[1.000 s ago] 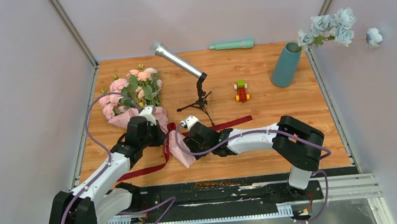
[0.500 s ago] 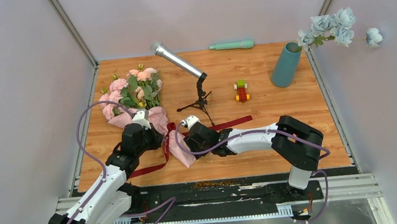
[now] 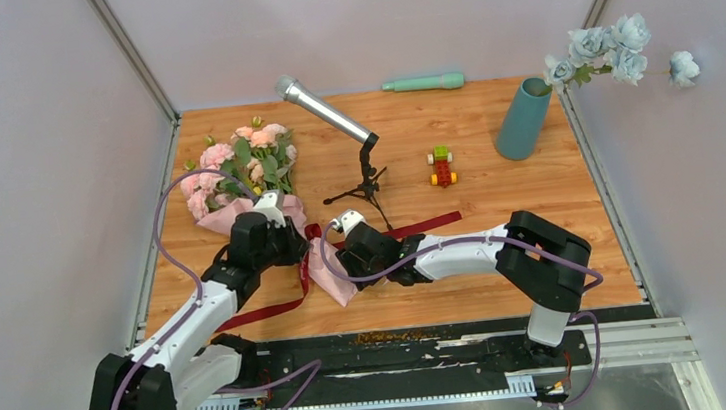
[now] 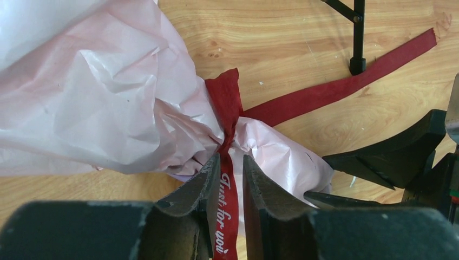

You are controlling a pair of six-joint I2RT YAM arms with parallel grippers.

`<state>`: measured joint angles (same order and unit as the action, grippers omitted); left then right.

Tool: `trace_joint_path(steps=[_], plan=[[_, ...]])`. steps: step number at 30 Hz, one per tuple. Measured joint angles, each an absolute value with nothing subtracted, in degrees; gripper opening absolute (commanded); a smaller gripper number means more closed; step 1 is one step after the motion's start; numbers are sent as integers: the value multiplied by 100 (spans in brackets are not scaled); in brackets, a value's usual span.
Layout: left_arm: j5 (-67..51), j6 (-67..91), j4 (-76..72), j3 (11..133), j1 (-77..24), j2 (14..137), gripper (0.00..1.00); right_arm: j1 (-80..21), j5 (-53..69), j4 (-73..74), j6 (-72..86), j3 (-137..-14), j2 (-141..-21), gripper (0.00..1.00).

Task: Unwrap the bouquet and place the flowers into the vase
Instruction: Untie the ribbon from the wrapping paper.

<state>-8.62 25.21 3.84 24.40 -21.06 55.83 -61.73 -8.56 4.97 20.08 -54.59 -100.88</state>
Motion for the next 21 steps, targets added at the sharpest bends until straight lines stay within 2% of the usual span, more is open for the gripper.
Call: trace_joint_path(steps=[16,18,21], plan=[[-644,2143,307,2687,-2180,6195,31,-6134,-808,416,2008,-5509,-10158,45],[-607,2126,285,2694,-2193,6222,28,-6130,-801,410,2010,-5513,-10160,45],[-530,2084,274,2696,-2215,6248,18,-6119,-790,401,2010,-5513,-10165,45]])
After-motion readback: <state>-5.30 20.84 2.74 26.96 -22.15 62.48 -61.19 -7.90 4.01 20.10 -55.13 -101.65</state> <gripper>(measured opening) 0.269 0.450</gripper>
